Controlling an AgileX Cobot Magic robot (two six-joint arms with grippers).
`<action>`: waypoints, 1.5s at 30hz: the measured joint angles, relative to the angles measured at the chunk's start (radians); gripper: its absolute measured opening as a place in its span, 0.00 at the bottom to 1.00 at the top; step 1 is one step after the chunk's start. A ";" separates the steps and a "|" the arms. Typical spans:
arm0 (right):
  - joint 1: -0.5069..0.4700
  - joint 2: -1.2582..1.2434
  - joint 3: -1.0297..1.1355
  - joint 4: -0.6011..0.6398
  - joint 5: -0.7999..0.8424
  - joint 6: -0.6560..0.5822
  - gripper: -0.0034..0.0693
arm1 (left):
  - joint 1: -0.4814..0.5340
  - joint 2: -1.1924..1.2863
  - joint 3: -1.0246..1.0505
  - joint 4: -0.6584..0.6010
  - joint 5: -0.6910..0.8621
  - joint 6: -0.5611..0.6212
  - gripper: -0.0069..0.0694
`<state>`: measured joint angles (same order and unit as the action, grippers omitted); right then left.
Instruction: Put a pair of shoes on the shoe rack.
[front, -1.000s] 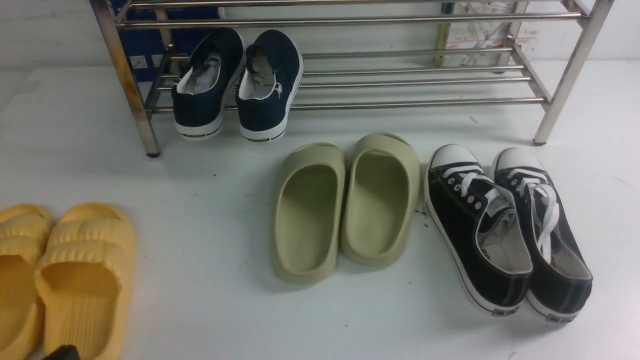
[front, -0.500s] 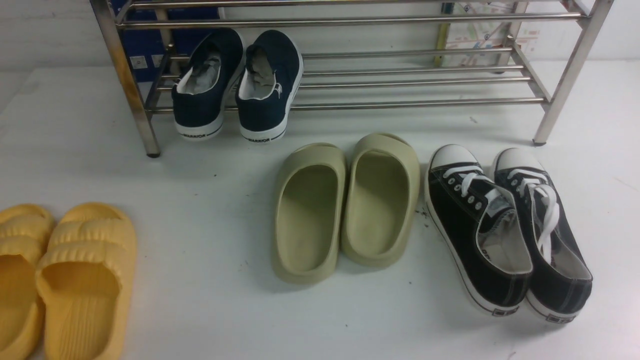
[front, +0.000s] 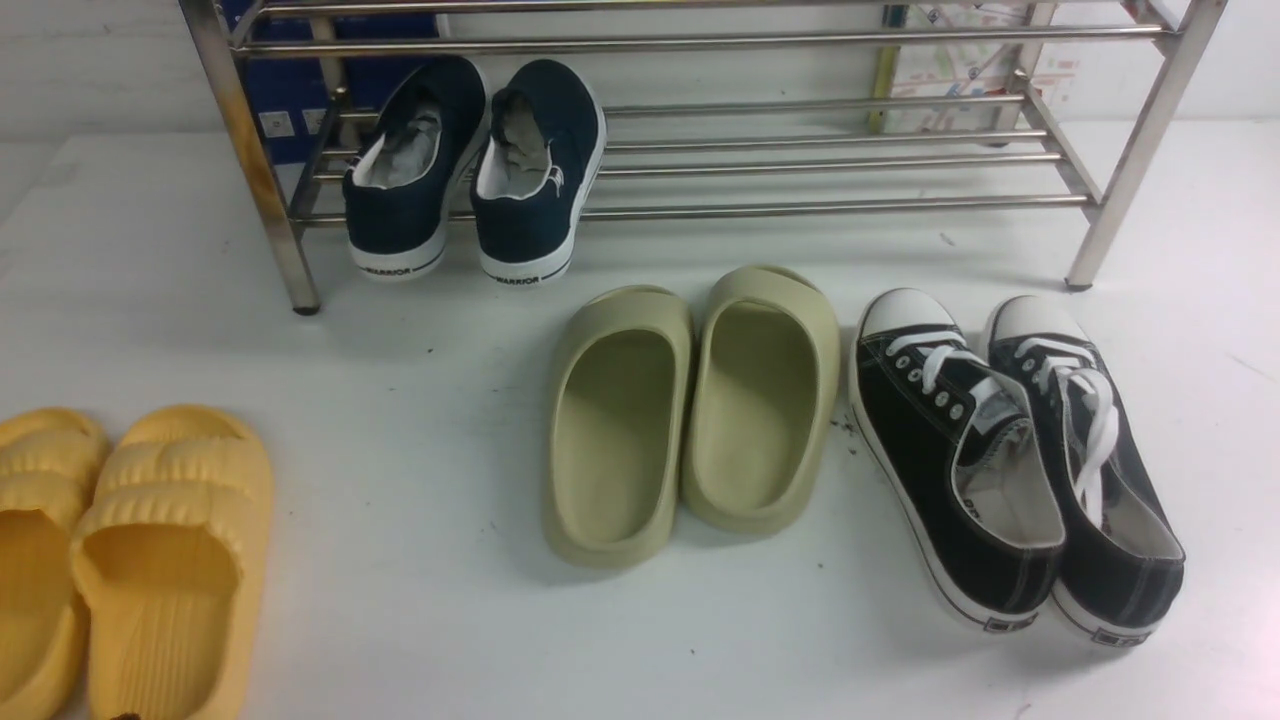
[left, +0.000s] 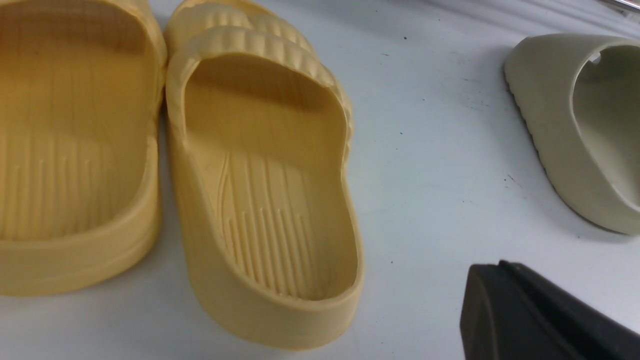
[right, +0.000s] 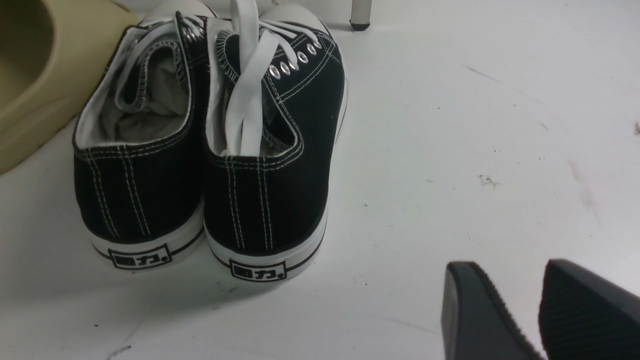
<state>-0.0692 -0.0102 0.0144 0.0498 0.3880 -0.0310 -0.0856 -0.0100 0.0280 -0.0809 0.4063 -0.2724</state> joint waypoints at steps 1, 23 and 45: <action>0.000 0.000 0.000 0.000 0.000 0.000 0.38 | 0.000 0.000 0.000 0.000 0.000 0.000 0.09; 0.000 0.000 0.000 0.000 0.000 0.000 0.38 | 0.000 0.000 0.001 -0.001 -0.001 0.000 0.10; 0.000 0.000 0.000 0.000 0.000 0.000 0.38 | 0.000 0.000 0.002 0.000 -0.001 -0.001 0.13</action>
<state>-0.0692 -0.0102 0.0144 0.0498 0.3880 -0.0310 -0.0856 -0.0100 0.0301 -0.0809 0.4054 -0.2731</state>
